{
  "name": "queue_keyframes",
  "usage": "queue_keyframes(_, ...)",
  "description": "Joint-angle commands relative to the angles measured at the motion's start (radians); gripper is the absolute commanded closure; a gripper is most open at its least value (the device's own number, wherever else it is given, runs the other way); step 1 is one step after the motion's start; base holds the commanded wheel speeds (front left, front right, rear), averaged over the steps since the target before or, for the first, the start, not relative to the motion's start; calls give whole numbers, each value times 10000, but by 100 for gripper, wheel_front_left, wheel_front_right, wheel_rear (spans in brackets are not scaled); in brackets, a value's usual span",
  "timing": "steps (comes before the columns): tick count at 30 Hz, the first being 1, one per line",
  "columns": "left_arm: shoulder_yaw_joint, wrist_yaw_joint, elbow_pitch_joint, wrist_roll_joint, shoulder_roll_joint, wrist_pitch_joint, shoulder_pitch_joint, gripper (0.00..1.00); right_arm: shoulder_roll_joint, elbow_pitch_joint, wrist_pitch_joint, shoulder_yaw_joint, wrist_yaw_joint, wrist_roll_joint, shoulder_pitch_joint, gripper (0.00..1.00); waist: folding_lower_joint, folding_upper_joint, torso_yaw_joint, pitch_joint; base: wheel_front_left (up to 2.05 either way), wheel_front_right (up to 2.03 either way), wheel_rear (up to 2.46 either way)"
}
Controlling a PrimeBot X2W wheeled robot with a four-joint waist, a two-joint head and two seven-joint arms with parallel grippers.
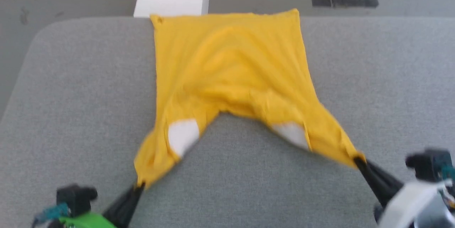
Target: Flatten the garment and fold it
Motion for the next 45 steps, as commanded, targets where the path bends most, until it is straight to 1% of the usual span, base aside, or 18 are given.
queue_keyframes(1,-100,-7,103,-61,194,178,370,100,-123,90,16,-115,-15,97,471,100,1,-1,-2,-483,0,0,0)
queue_keyframes(2,-298,94,280,-130,404,510,830,100,-619,346,2,-233,-15,-168,1246,100,1,-1,-58,-667,0,0,0)
queue_keyframes(5,-522,250,460,-126,632,891,1240,100,-1063,759,-138,-447,-15,-585,1945,100,1,-1,-80,-848,0,0,0)
queue_keyframes(8,-679,413,501,-255,757,1270,1561,100,-1218,1169,-91,-667,-15,-815,2605,100,1,-1,-58,-1004,0,0,0)
queue_keyframes(10,-693,561,459,-417,780,1438,1761,100,-1091,1354,-60,-832,-15,-755,2964,100,1,-1,-44,-1101,0,0,0)
queue_keyframes(15,-781,1148,351,-467,987,1850,2246,100,-830,1459,250,-859,-15,-601,3518,100,1,-1,-46,-1274,0,0,0)
queue_keyframes(21,-621,1827,88,-360,1083,1695,2671,100,-642,1369,794,-907,-15,-504,3931,100,1,-1,-7,-1375,0,0,0)
queue_keyframes(23,-517,1950,-111,-347,1059,1544,2713,100,-596,1289,853,-955,-15,-531,4001,100,1,-1,29,-1395,0,0,0)
queue_keyframes(29,-290,2009,-910,-382,972,1255,2600,100,-504,981,916,-758,-15,-477,3815,100,1,-1,108,-1389,0,0,0)
queue_keyframes(30,-257,2023,-1062,-358,974,1212,2563,100,-488,892,866,-742,-15,-464,3698,98,1,-1,120,-1351,0,0,0)
queue_keyframes(32,-205,2052,-1348,-326,972,1157,2503,100,-428,739,855,-722,-15,-383,3477,36,1,-1,151,-1228,0,0,0)
queue_keyframes(33,-186,2069,-1481,-307,976,1141,2475,100,-371,639,860,-726,-15,-282,3352,0,1,-1,167,-1152,0,0,0)
queue_keyframes(36,-94,2102,-1921,-246,1016,1086,2356,100,-267,92,996,-813,-15,187,2754,0,1,-1,251,-738,0,0,0)
queue_keyframes(39,29,2096,-2296,-159,1080,1002,2185,100,-335,-548,1098,-1289,-15,389,1732,0,1,-1,363,-138,0,0,0)
queue_keyframes(41,101,2012,-2534,-115,1104,941,2002,100,-451,-798,1092,-1857,-15,53,723,0,1,-1,475,309,0,0,0)
queue_keyframes(43,175,1922,-2721,-53,1141,894,1785,100,-697,-973,1250,-2164,-15,-633,-427,0,1,-1,601,755,0,0,0)
queue_keyframes(45,252,1828,-2881,41,1200,843,1553,100,-550,-957,1499,-2451,-15,-1082,-1717,0,1,-1,725,1229,0,0,0)
